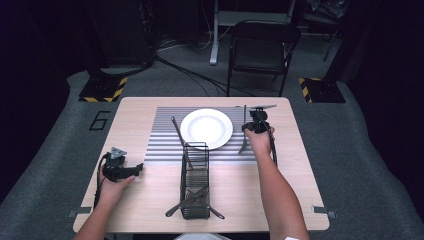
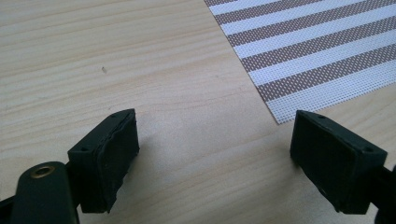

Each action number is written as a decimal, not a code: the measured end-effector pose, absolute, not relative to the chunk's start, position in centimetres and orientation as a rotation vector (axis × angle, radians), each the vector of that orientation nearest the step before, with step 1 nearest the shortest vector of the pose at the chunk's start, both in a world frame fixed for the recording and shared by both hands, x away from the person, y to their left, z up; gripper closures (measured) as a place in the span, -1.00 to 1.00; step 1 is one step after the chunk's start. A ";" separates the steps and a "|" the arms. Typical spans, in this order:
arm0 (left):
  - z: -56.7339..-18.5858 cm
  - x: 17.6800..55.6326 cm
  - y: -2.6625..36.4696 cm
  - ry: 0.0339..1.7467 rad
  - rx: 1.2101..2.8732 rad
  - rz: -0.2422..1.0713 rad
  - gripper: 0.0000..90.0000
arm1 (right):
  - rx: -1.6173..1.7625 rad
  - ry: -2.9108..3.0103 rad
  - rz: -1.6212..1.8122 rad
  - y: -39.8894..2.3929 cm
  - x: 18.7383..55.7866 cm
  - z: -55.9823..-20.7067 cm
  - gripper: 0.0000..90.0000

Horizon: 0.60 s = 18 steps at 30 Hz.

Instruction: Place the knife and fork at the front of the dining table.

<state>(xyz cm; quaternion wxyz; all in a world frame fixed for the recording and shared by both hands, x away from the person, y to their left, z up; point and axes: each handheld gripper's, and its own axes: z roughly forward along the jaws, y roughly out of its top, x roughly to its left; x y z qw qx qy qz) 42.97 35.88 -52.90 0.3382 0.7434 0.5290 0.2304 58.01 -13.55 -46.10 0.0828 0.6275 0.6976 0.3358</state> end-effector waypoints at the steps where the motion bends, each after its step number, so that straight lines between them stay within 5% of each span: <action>1: -52.9 43.0 35.8 1.377 1.930 0.604 -0.66 | 1.879 2.079 0.990 -13.5 58.2 -46.1 0.95; 18: -52.9 43.0 35.9 1.377 1.939 0.599 -0.66 | 2.022 1.978 1.027 -13.5 59.7 -48.7 0.95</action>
